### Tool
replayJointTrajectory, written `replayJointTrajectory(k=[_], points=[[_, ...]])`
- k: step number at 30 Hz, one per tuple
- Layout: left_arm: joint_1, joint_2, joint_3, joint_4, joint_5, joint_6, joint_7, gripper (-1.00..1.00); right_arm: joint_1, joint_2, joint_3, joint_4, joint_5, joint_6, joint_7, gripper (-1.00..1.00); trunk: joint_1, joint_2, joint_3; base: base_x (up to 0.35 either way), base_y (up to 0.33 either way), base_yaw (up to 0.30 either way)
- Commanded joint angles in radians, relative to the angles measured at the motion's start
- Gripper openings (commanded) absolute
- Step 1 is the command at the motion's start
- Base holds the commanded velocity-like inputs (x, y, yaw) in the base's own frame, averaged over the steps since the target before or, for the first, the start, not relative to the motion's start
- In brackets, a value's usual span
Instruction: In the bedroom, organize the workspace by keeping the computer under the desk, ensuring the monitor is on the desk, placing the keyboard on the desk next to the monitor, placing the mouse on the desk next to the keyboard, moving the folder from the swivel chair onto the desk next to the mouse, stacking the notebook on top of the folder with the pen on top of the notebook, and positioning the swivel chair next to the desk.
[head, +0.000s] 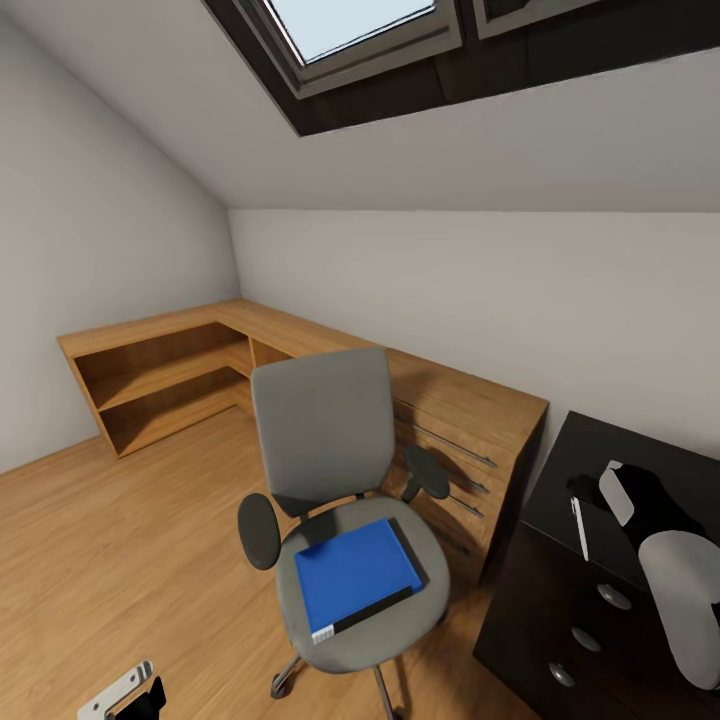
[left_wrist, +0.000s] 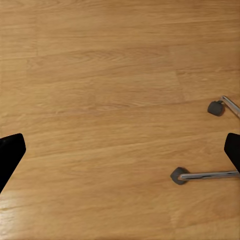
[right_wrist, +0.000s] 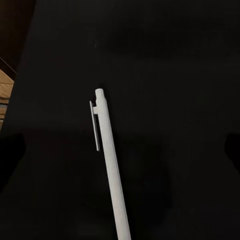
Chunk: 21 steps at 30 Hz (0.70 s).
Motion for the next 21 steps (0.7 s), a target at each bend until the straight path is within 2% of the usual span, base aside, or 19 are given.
replayJointTrajectory(k=[1,9,12,15,17,21], points=[[0.000,0.001,-0.003,-0.002,0.008,-0.002,0.006,1.00,0.000,0.001,0.000,-0.002,-0.011,0.003,-0.008,1.00,0.000,-0.001,-0.001,0.000,0.000,0.000],[0.000,0.001,-0.003,-0.002,0.008,-0.002,0.006,1.00,-0.001,0.006,-0.002,-0.048,-0.014,0.022,-0.009,1.00,0.000,-0.001,-0.001,0.000,0.000,0.000],[0.000,0.000,-0.003,-0.001,0.008,-0.002,0.006,1.00,0.000,0.023,-0.002,-0.105,-0.016,0.101,-0.008,1.00,0.000,-0.001,-0.001,0.000,0.000,0.000],[0.000,-0.001,-0.004,0.000,0.008,-0.002,0.006,1.00,0.000,0.033,-0.002,-0.136,-0.015,0.149,-0.009,1.00,0.000,-0.001,-0.001,0.000,0.000,0.000],[0.000,-0.001,-0.004,0.000,0.008,-0.002,0.006,1.00,0.000,0.037,-0.002,-0.141,-0.015,0.159,-0.009,1.00,0.000,-0.001,-0.001,0.000,0.000,0.000],[0.000,-0.002,-0.005,0.002,0.008,-0.002,0.006,1.00,0.001,0.066,-0.002,-0.151,-0.014,0.174,-0.010,1.00,0.000,-0.001,-0.001,0.000,0.000,0.000]])
